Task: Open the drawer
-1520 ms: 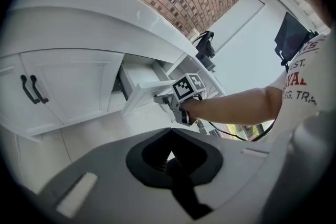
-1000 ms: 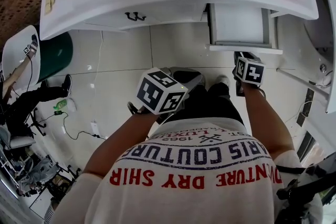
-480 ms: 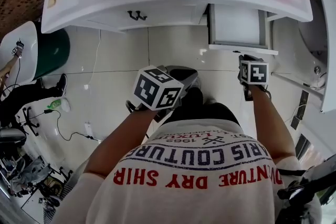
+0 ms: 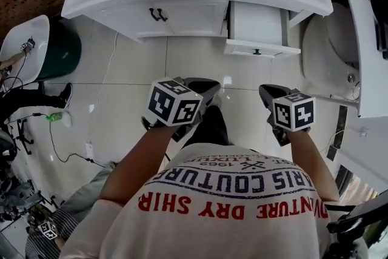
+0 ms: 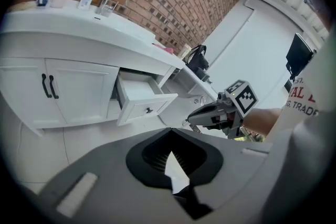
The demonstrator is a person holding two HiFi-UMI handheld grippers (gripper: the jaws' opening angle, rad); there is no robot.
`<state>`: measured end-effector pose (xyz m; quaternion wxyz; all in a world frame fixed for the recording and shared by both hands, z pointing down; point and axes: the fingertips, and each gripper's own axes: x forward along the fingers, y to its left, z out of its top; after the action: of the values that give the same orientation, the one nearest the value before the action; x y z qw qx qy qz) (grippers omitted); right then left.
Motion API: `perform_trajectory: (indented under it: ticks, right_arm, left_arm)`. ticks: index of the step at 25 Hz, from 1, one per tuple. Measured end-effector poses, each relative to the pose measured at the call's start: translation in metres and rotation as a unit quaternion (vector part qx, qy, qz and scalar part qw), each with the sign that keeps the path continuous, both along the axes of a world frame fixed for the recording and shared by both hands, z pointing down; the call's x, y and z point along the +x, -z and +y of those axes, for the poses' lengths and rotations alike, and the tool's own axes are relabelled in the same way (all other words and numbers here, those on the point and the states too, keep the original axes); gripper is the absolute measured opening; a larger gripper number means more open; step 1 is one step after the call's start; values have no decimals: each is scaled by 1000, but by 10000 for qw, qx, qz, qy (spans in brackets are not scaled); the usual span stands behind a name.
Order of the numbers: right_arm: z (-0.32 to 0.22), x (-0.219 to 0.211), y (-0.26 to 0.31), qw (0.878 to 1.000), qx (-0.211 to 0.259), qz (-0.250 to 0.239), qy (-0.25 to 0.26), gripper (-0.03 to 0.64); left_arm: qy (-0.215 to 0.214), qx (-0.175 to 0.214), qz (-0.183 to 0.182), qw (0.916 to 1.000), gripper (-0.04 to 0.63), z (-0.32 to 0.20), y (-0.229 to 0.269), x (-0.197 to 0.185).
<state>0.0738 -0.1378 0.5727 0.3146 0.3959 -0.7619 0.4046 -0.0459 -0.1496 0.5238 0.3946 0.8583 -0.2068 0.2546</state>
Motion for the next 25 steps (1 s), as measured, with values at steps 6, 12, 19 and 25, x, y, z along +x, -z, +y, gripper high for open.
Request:
perform_trajectory:
  ticks: [6, 12, 19, 25]
  right_arm:
    - [119, 13, 41, 9984, 405, -166, 361, 9]
    - [215, 10, 85, 9949, 737, -312, 622, 9]
    - [254, 2, 144, 9896, 1121, -439, 782, 9]
    - [260, -2, 167, 9897, 1150, -487, 694, 8]
  left_arm:
    - [248, 452, -215, 9984, -5, 121, 28, 14]
    - [261, 790, -241, 9962, -5, 226, 63, 36]
    - [-110, 1438, -553, 9880, -5, 276, 117, 54]
    - [-193, 1554, -619, 9857, -5, 280, 138, 47]
